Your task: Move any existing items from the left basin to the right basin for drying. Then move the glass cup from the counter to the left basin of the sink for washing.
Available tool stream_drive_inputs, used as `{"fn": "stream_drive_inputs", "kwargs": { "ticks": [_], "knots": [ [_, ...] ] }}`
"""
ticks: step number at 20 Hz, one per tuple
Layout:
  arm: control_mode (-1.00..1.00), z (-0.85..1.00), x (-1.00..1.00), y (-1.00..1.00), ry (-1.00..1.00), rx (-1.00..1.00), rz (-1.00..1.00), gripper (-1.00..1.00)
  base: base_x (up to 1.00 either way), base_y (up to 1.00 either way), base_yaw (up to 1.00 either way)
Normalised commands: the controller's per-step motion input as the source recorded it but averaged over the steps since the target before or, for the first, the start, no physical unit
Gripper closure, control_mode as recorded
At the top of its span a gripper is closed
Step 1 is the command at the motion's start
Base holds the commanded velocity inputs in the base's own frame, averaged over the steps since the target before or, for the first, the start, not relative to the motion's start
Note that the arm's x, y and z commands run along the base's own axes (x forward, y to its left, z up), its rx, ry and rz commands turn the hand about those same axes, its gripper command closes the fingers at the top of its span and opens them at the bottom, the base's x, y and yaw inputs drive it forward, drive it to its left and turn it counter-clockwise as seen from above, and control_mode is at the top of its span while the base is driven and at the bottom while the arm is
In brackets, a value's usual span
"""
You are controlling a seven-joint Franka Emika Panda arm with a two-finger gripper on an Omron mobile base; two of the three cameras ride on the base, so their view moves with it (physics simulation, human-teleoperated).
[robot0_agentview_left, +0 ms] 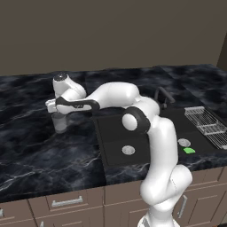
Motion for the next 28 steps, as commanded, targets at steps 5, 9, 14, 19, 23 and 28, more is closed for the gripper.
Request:
{"fn": "stream_drive_inputs", "kwargs": {
  "ticks": [5, 9, 14, 19, 23, 28],
  "knots": [
    [-1.0, 0.0, 0.14, 0.0, 0.0, 0.0, 0.0, -1.0, 0.0, 0.0, 0.0],
    [-1.0, 0.0, 0.13, 0.0, 0.0, 0.0, 0.0, -1.0, 0.0, 0.0, 0.0],
    [-1.0, -0.04, 0.1, 0.0, 0.0, 0.0, 0.0, -1.0, 0.0, 0.0, 0.0],
    [-1.0, -0.03, 0.07, 0.0, 0.0, 0.0, 0.0, -1.0, 0.0, 0.0, 0.0],
    [-1.0, -0.04, 0.08, 0.0, 0.0, 0.0, 0.0, -1.0, 0.0, 0.0, 0.0],
    [-1.0, -0.09, 0.09, 0.0, 0.0, 0.0, 0.0, -1.0, 0.0, 0.0, 0.0]
  ]
}}
